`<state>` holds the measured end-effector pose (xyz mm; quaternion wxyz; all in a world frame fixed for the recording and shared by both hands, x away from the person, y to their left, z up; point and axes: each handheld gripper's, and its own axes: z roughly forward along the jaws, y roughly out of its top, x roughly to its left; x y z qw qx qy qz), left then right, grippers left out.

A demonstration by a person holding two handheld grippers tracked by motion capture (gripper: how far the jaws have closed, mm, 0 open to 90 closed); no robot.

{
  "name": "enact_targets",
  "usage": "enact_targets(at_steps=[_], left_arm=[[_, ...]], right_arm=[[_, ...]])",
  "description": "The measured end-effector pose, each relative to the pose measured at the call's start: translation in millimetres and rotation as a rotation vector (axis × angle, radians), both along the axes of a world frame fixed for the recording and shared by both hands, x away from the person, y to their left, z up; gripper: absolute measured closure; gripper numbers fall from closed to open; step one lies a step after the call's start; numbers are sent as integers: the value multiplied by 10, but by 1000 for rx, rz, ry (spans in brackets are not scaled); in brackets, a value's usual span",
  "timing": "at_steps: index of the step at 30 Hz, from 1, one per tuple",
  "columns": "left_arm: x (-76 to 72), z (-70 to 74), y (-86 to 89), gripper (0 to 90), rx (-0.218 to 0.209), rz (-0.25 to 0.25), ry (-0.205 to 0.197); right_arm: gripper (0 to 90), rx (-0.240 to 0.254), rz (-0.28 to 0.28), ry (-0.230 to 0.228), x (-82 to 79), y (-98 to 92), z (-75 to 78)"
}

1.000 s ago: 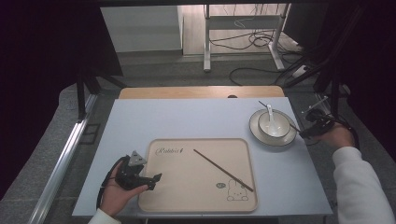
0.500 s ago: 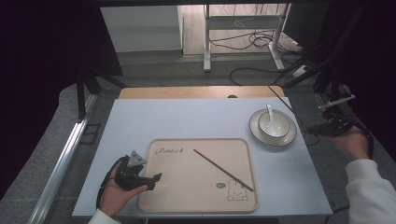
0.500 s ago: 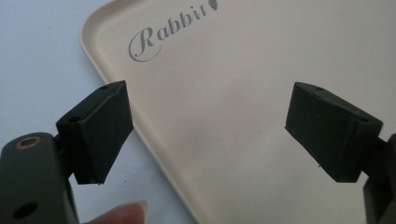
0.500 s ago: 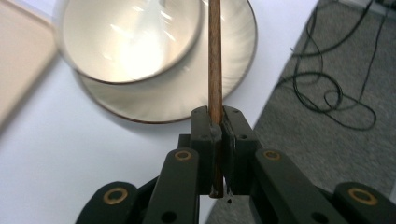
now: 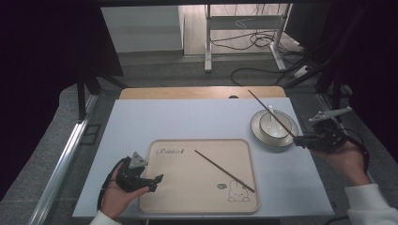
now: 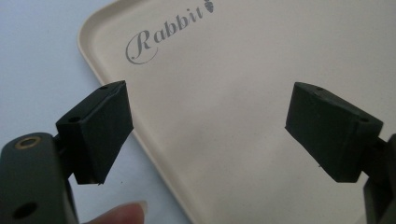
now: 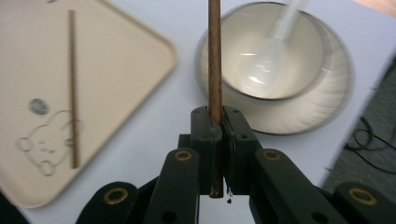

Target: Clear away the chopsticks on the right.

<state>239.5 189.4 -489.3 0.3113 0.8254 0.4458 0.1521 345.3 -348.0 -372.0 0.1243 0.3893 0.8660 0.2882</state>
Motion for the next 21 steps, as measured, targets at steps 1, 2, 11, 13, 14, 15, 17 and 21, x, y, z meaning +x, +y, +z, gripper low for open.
enact_targets(at_steps=[1, 2, 11, 13, 14, 15, 17, 21], left_arm=[[0, 0, 1, 148, 0, -1, 0], [0, 0, 1, 148, 0, -1, 0], [-7, 3, 9, 148, -6, 6, 0], [-3, 4, 11, 148, -7, 6, -1], [-3, 4, 11, 148, -7, 6, -1], [-6, 5, 11, 148, -6, 5, -1], [-8, 7, 13, 148, -8, 6, -1], [-9, 4, 18, 147, -9, 5, -2]], right_arm=[[835, 3, 13, 2, -29, 51, -20], [835, 3, 13, 2, -29, 51, -20], [834, -14, 141, 88, -268, 626, -345], [834, -25, 182, 106, -332, 796, -414], [834, -25, 182, 106, -332, 796, -414], [833, -40, 204, 129, -402, 989, -508], [834, -59, 218, 154, -452, 1130, -604], [834, -146, 254, 210, -549, 1394, -877]])
